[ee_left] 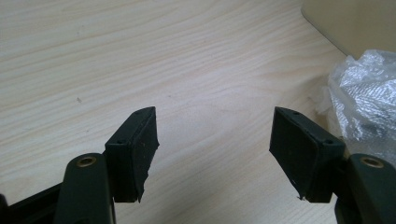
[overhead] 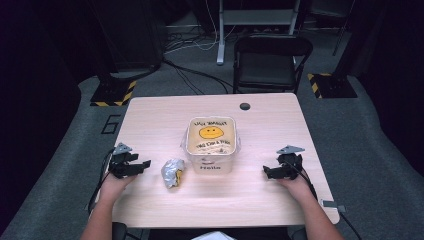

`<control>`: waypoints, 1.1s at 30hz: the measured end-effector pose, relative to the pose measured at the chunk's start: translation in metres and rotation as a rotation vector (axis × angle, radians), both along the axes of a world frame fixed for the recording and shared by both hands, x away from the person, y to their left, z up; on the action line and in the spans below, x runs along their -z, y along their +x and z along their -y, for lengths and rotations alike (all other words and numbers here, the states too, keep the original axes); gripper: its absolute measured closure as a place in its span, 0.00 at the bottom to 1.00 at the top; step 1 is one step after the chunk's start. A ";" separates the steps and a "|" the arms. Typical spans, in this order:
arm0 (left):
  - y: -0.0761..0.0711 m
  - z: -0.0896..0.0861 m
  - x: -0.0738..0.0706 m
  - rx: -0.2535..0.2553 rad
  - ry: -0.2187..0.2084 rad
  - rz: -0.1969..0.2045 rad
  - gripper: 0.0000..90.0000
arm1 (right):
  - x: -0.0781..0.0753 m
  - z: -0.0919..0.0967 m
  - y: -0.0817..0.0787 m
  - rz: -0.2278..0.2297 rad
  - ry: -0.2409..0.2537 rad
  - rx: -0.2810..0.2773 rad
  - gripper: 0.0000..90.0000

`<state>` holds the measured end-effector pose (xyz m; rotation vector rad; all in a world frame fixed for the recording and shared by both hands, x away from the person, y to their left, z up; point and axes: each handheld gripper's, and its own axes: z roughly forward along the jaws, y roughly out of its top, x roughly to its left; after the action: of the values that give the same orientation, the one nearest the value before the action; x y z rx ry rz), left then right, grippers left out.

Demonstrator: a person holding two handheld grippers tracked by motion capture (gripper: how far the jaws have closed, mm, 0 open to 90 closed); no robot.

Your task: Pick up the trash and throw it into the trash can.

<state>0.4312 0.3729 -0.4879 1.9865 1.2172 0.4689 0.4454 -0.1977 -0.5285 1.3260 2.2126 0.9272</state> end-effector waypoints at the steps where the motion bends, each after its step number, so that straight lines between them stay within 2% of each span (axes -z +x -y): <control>1: -0.001 0.001 -0.003 -0.004 0.008 0.008 0.35 | 0.000 0.000 0.000 0.000 0.000 0.000 0.00; 7: -0.004 0.003 -0.009 0.002 0.010 0.008 0.36 | 0.000 0.000 0.000 0.000 0.000 0.000 0.00; 16: -0.007 0.010 -0.020 0.016 0.037 0.018 0.36 | 0.000 0.000 0.000 0.000 0.000 0.000 0.00; 25: -0.011 0.019 -0.031 0.037 0.020 0.039 0.35 | 0.000 0.000 0.000 0.000 0.001 0.000 0.00; 28: -0.012 0.022 -0.033 0.051 0.021 0.027 0.35 | 0.000 0.000 0.000 0.000 0.000 0.000 0.00; 33: -0.013 0.028 -0.037 0.068 0.005 0.035 0.34 | 0.000 0.000 0.000 0.000 0.000 0.000 0.00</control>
<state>0.4181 0.3453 -0.4510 2.0096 1.1242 0.4707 0.4455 -0.1978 -0.5286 1.3256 2.2126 0.9274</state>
